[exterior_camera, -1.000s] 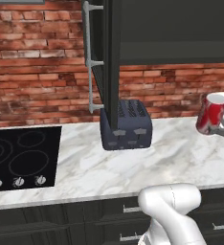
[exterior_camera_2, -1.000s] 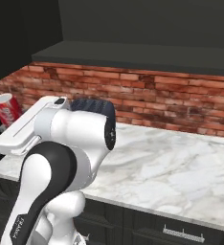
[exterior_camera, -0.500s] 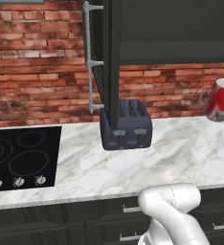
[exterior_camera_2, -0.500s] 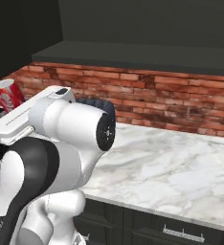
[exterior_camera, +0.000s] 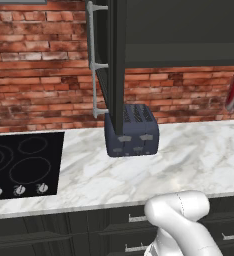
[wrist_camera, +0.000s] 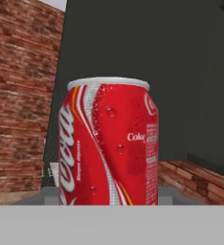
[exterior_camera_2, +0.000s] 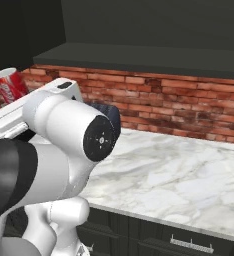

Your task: Pick the can from the counter and place it in the open cabinet.

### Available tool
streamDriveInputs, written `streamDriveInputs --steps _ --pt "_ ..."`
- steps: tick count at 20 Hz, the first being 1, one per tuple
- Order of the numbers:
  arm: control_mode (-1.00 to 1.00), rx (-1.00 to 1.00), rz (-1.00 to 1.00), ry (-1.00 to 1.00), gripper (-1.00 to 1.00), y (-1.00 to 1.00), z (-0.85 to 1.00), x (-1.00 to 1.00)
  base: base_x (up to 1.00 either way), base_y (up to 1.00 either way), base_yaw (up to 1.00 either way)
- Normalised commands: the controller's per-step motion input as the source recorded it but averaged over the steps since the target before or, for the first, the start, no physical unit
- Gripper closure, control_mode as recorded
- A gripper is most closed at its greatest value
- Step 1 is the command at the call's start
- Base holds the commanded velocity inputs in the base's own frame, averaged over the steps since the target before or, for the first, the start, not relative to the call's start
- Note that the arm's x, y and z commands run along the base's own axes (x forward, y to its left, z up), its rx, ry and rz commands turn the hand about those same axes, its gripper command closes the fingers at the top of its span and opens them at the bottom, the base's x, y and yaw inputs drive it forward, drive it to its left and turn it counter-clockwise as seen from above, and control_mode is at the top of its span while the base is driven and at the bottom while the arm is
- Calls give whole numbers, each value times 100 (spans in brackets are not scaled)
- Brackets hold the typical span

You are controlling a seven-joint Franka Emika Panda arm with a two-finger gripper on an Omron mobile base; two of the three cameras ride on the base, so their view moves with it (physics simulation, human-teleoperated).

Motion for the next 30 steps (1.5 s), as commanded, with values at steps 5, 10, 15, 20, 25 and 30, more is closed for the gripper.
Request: streamDriveInputs --steps 5,10,15,20,25,30 --pt "-100 0 -16 -2 100 -16 22 0 0 0 0" --pt "-100 1 -16 -5 100 -8 3 0 0 0 0" --pt "-100 6 -15 -13 100 -10 0 0 0 0 0" --pt "-100 6 -15 -9 100 -7 2 0 0 0 0" --pt "-100 8 -9 3 100 -2 14 18 0 0 0" --pt "-100 11 -7 12 100 -11 15 23 0 0 0"
